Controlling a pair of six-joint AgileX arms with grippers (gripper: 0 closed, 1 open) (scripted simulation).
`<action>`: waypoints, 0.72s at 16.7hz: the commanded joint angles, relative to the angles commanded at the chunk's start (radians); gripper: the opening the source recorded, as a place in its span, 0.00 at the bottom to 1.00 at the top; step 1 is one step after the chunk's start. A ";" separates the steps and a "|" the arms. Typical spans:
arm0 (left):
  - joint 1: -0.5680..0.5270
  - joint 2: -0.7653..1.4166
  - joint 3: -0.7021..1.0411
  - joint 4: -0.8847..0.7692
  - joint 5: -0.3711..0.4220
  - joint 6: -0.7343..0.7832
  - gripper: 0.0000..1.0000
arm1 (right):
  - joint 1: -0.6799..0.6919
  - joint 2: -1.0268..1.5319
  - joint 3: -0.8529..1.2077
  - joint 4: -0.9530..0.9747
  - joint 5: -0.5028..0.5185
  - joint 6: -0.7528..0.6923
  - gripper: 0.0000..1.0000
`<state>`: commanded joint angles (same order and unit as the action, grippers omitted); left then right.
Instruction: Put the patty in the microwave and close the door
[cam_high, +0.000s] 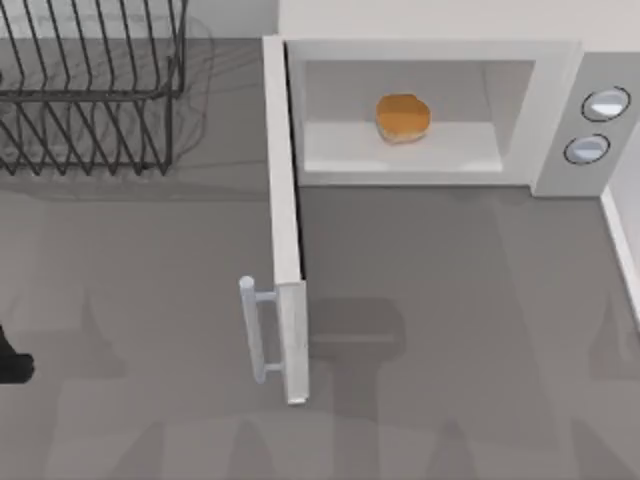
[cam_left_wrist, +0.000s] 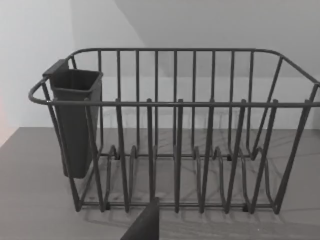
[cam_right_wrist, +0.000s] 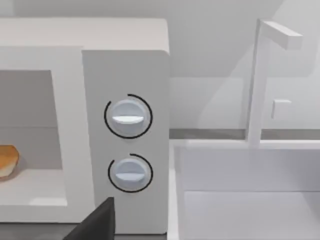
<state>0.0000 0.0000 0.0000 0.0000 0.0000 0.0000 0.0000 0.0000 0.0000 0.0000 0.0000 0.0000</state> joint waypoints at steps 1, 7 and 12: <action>0.000 0.000 0.000 0.000 0.000 0.000 0.47 | 0.000 0.000 0.000 0.000 0.000 0.000 1.00; 0.000 0.000 0.000 0.000 0.000 0.000 0.02 | 0.000 0.000 0.000 0.000 0.000 0.000 1.00; 0.000 0.000 0.000 0.000 0.000 0.000 0.00 | 0.000 0.000 0.000 0.000 0.000 0.000 1.00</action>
<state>0.0000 0.0000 0.0000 0.0000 0.0000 0.0000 0.0000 0.0000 0.0000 0.0000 0.0000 0.0000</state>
